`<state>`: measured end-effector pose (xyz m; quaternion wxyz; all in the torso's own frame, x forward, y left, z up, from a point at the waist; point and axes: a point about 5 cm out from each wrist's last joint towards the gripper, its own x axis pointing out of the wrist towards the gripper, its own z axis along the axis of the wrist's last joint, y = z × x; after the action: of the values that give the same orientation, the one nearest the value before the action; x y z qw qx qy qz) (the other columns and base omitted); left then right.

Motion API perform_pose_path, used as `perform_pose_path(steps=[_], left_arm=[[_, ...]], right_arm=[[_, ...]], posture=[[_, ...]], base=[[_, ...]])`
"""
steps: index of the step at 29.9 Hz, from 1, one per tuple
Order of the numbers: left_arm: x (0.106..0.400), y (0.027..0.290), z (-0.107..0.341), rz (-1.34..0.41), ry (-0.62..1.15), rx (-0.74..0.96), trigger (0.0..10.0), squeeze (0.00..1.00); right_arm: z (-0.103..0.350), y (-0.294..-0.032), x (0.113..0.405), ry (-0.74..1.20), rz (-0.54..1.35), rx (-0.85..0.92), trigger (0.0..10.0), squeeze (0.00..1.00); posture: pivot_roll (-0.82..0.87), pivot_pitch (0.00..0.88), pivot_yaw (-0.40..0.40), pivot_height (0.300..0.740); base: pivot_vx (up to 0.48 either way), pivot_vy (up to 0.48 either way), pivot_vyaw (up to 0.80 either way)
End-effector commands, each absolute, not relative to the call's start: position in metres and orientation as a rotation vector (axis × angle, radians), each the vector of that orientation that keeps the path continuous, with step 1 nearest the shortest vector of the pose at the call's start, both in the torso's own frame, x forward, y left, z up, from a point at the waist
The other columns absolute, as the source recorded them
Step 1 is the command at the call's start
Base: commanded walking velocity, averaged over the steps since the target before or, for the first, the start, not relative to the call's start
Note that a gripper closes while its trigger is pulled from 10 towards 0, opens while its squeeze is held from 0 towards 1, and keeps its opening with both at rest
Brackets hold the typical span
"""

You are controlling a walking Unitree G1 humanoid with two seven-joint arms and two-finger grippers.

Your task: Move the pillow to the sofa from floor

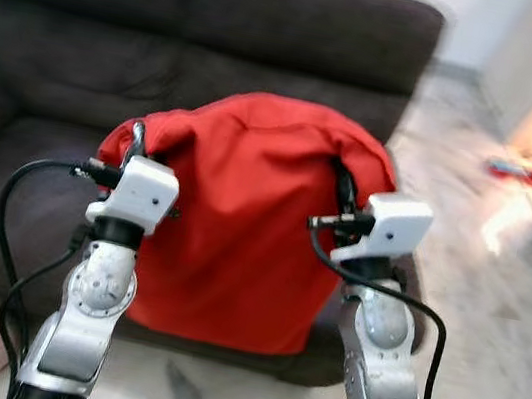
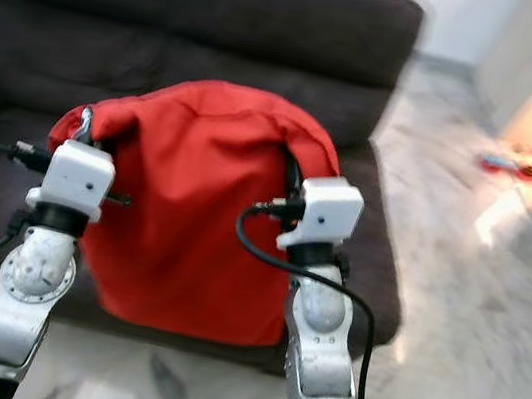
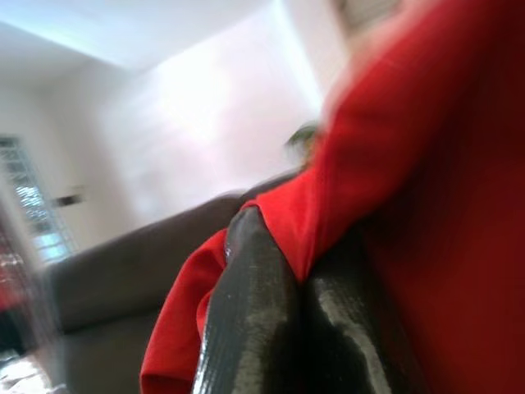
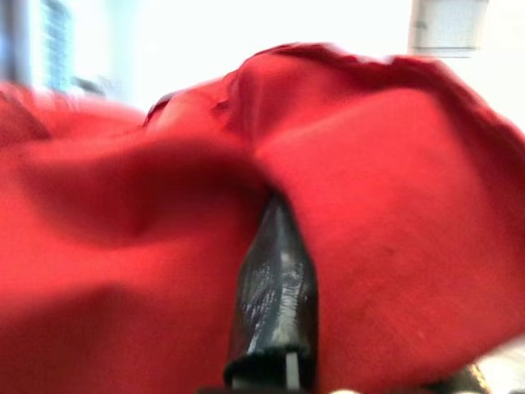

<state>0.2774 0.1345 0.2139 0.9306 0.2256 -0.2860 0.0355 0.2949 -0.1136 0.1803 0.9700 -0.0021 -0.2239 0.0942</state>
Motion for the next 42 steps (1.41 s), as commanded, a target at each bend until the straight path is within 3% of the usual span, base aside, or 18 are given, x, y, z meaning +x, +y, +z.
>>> perform_pose_path(steps=[1, 13, 22, 42], left_arm=[[0.27, 0.129, 0.232, 0.051, -0.684, 0.48, 10.0, 0.0], [0.27, 0.129, 0.246, 0.067, -0.726, 0.477, 10.0, 0.0], [0.27, 0.129, 0.249, 0.069, -0.738, 0.473, 10.0, 0.0], [0.27, 0.128, 0.248, 0.066, -0.734, 0.469, 10.0, 0.0]], right_arm=[[0.211, -0.103, 0.292, -0.59, 0.224, 0.022, 10.0, 0.0], [0.218, -0.098, 0.291, -0.62, 0.256, 0.008, 10.0, 0.0], [0.222, -0.086, 0.286, -0.651, 0.355, -0.017, 10.0, 0.0], [0.226, -0.084, 0.287, -0.662, 0.367, -0.033, 10.0, 0.0]], posture=[[0.05, 0.008, -0.089, 0.74], [0.06, 0.007, -0.092, 0.74], [0.05, 0.007, -0.095, 0.74], [0.05, 0.005, -0.097, 0.74]], base=[[0.292, 0.0, 0.0], [0.294, 0.0, 0.0], [0.293, 0.0, 0.73], [0.292, 0.0, 0.0]])
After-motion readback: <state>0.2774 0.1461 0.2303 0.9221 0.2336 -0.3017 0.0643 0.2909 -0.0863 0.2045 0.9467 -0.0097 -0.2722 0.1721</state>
